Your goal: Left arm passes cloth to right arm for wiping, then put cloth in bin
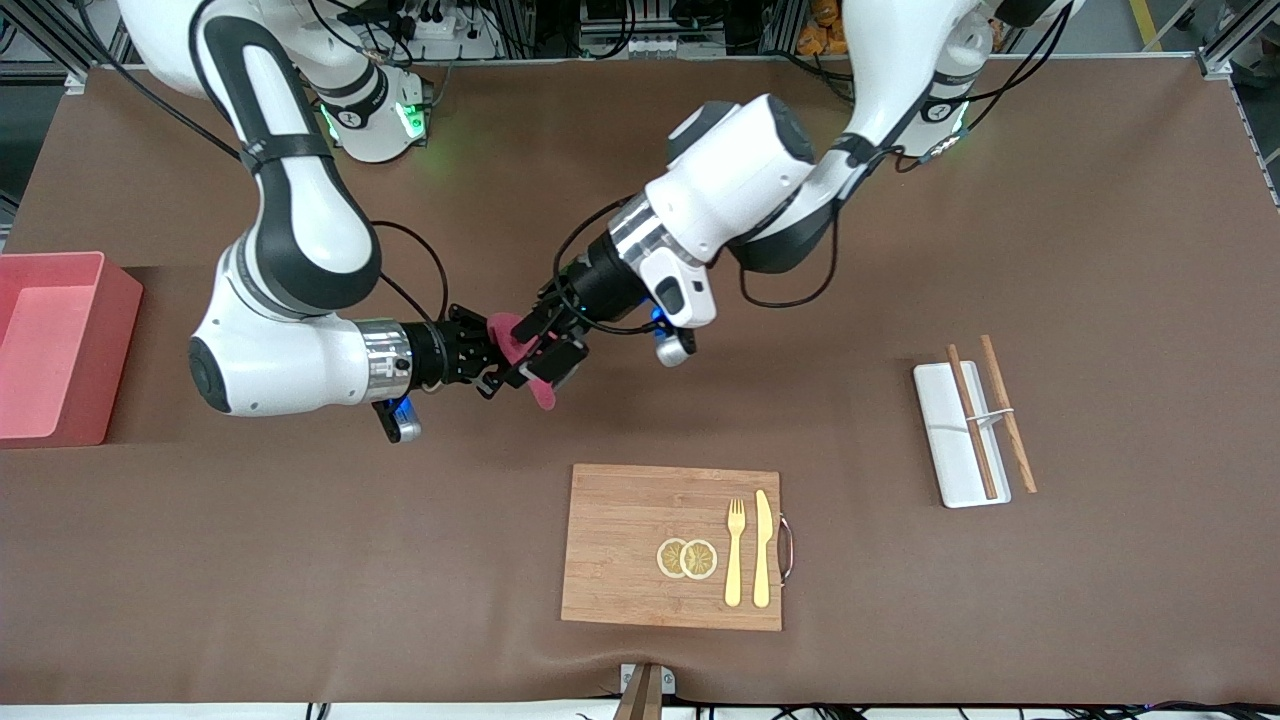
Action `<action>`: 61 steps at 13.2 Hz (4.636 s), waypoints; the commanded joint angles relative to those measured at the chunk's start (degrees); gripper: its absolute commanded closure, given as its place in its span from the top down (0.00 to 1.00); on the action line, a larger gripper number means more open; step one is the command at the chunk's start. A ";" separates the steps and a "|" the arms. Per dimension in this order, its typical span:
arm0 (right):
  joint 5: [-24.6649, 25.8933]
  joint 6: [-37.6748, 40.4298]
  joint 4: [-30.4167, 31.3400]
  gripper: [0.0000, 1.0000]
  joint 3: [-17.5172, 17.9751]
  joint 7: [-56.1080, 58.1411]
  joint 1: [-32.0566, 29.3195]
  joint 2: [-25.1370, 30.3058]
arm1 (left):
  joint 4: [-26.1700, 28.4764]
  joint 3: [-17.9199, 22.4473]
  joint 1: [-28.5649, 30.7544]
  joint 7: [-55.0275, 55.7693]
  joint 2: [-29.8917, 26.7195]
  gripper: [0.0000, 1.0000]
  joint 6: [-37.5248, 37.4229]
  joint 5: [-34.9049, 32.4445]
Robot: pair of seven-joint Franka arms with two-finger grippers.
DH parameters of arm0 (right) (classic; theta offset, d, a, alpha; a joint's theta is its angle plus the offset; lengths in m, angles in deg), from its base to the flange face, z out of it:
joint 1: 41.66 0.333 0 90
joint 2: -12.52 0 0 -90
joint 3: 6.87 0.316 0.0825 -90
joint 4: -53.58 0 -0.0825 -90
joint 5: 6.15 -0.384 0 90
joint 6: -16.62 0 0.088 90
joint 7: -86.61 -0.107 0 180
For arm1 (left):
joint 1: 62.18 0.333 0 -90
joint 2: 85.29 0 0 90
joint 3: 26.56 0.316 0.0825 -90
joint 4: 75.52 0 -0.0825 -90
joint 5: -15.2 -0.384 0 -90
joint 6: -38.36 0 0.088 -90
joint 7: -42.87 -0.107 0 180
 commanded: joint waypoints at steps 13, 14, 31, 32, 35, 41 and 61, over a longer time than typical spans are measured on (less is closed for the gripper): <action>33.16 -30.41 21.95 0.00 -3.11 54.81 -11.48 -1.89 | 1.51 0.13 24.90 -47.07 -15.14 1.00 -47.63 -15.71; 33.16 -30.41 21.77 0.00 -3.11 62.63 -14.91 -2.24 | 1.42 0.13 26.39 -51.39 -15.41 1.00 -50.18 -17.47; 38.82 -21.91 14.30 0.00 -2.32 67.14 -15.84 -4.80 | 10.64 14.10 28.16 -87.70 -32.72 1.00 -66.73 -23.91; 35.48 -20.41 14.04 0.00 -2.32 65.37 -14.25 -4.80 | 10.65 14.72 28.16 -88.08 -33.16 1.00 -67.25 -23.82; 29.30 -18.13 14.13 0.00 -2.06 57.74 -10.64 -4.62 | 10.39 15.16 27.90 -88.60 -34.04 1.00 -68.40 -23.99; 22.87 -13.55 12.38 0.00 -1.70 43.54 -4.73 -1.55 | 10.47 18.41 24.12 -88.69 -34.66 1.00 -71.03 -24.61; 46.87 -11.48 -9.60 0.00 -2.14 123.86 -50.34 -4.60 | 10.56 18.15 25.70 -88.70 -33.96 1.00 -71.21 -24.43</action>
